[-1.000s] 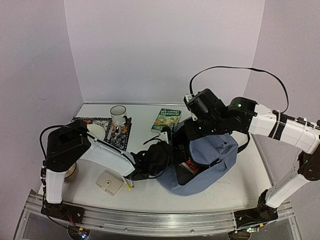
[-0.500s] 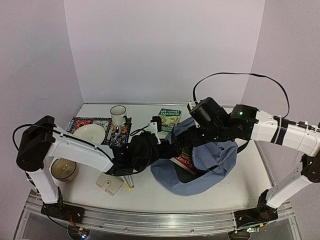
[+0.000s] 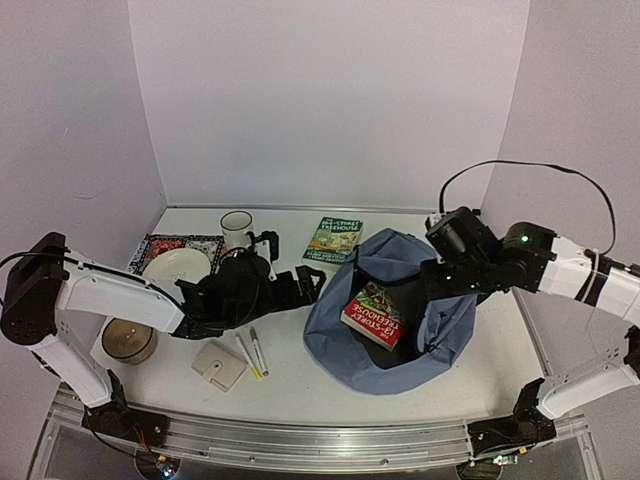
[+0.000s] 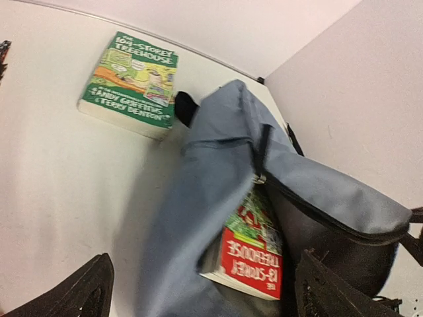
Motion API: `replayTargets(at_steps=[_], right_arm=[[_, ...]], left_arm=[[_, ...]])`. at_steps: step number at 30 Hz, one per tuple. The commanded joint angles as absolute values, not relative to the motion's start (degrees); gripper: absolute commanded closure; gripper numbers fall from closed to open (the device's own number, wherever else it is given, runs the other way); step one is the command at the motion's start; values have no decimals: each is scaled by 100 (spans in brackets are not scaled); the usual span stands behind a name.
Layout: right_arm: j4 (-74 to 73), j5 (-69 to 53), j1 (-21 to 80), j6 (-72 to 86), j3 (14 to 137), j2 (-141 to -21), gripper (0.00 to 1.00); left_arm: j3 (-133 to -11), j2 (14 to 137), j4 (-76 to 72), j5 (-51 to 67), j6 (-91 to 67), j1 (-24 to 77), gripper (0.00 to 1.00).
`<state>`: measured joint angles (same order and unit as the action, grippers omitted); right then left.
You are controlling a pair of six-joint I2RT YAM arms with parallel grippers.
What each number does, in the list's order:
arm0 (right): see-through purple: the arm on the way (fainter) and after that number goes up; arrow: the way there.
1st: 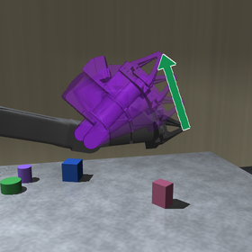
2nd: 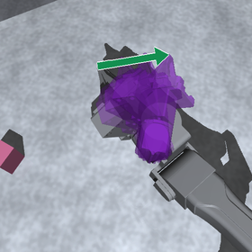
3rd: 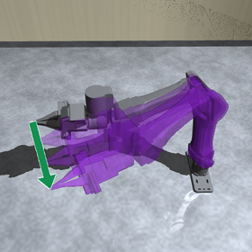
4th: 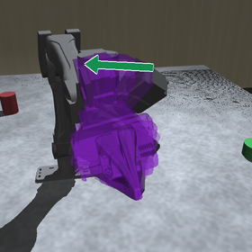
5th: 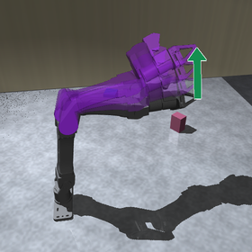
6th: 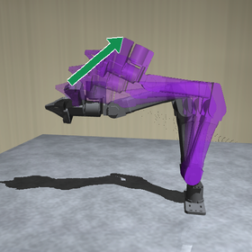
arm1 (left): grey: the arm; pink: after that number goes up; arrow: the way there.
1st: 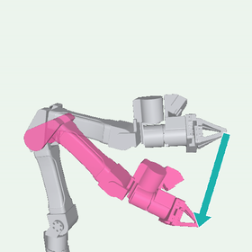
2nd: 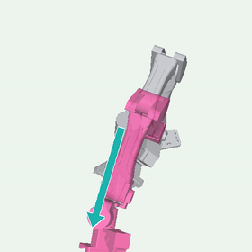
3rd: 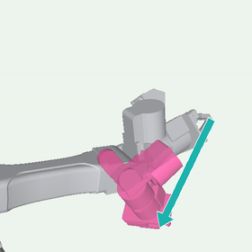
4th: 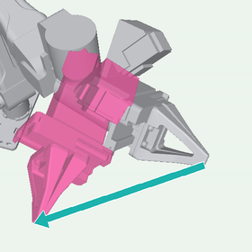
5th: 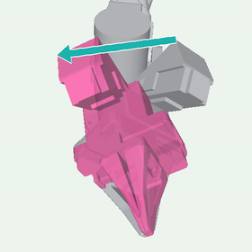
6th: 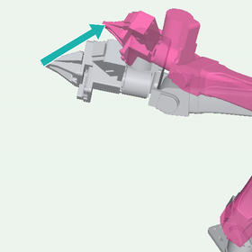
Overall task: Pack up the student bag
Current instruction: Place the book in the largest pocket of the bag, then move the book to the center of the board.
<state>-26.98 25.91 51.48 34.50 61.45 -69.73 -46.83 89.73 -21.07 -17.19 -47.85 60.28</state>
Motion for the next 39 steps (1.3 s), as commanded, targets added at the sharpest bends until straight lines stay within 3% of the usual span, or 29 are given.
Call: replayTargets(at_steps=[1,8,16,22,29,39], right_arm=[[-3425,2949,4872,3636,6161,-6378,100],[-2985,1754,4826,2971,6054,-6777,91],[-1942,-141,4823,2400,6025,-7178,53],[-1794,-675,4823,2046,6869,-7626,32],[-1795,-1583,4818,1715,7370,-7734,16],[-1713,-305,4825,2091,6702,-7414,7]], left_arm=[[-4617,8645,-1846,-1245,-4986,5693,4],[-5112,8908,-1176,-1025,-4734,5251,5],[-5803,9261,-405,-1094,-4252,4930,8],[-6509,9769,-49,-958,-3825,4585,9],[-7721,10745,391,-958,-3225,4359,10],[-9744,12521,773,-1439,-2467,4240,9]])
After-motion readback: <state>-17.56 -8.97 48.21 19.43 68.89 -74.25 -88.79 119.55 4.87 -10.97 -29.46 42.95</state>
